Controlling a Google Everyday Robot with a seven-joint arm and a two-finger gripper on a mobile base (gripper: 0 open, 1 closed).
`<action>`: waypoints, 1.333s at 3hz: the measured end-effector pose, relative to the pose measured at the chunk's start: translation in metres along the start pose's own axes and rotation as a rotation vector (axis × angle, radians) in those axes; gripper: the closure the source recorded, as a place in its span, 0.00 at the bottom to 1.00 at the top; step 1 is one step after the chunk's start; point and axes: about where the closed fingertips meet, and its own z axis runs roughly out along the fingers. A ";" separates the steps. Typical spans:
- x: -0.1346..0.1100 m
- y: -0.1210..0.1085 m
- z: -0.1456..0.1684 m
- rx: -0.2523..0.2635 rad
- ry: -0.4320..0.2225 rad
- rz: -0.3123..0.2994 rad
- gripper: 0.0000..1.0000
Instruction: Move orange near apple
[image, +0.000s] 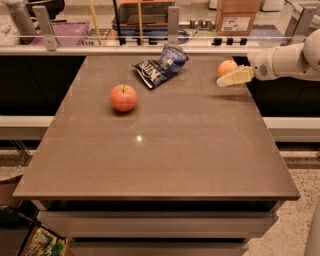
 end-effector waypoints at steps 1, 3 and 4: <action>-0.003 0.002 0.010 -0.021 -0.003 -0.008 0.00; -0.003 0.005 0.027 -0.056 0.003 -0.007 0.00; -0.002 0.006 0.029 -0.061 0.004 -0.007 0.16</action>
Offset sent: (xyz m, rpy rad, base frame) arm 0.0154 0.0137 -0.0039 0.0063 0.0096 0.0533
